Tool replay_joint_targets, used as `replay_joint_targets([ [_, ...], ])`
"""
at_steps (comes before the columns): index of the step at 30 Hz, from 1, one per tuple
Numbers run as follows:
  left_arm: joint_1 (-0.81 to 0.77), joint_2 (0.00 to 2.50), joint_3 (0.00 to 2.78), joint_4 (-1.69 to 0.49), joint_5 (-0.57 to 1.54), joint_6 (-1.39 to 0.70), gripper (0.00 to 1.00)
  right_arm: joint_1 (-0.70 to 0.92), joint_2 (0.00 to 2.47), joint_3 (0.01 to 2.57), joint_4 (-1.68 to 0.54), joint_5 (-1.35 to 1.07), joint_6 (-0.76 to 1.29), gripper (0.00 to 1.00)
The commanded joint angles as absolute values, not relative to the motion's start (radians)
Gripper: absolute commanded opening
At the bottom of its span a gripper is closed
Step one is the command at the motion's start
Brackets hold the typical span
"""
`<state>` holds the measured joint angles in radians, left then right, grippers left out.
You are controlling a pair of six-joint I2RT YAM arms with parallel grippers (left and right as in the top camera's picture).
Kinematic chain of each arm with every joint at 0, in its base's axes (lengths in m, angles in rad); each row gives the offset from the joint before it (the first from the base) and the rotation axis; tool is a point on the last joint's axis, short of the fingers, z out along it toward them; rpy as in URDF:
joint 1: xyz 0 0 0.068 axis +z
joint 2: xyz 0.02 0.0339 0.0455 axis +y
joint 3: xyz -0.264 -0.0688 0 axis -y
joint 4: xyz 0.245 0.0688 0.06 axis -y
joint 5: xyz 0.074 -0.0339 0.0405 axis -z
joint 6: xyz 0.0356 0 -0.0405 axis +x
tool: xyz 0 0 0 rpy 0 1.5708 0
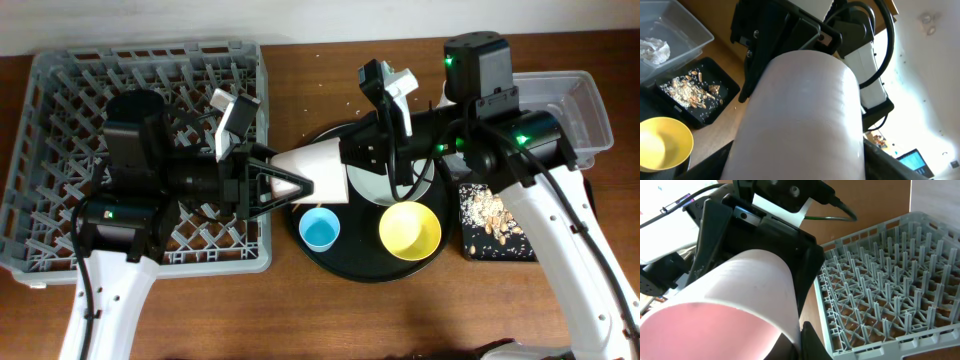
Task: Sort waste into correct bins and load items into the dishwasher rack
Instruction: 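Pass the pink cup from the right gripper to the left gripper, then lower the pink cup into the dish rack with the left gripper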
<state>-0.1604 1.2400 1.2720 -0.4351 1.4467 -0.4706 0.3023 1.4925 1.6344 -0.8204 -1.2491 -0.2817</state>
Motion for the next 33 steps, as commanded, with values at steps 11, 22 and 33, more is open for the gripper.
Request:
replay_joint_targets([
  [11, 0.092, 1.243, 1.285, -0.536, 1.176, -0.427, 0.44, 0.160, 1.437, 1.644, -0.884, -1.034, 0.047, 0.73],
  [22, 0.461, 1.245, 1.285, -1.192, -0.002, -0.408, 0.43, 0.223, 1.456, 1.641, -1.164, -0.578, 0.039, 0.80],
  [33, 0.498, 1.458, 1.179, -1.135, -0.030, -0.426, 0.48, 0.223, 1.460, 1.641, -1.187, -0.577, 0.038, 0.80],
])
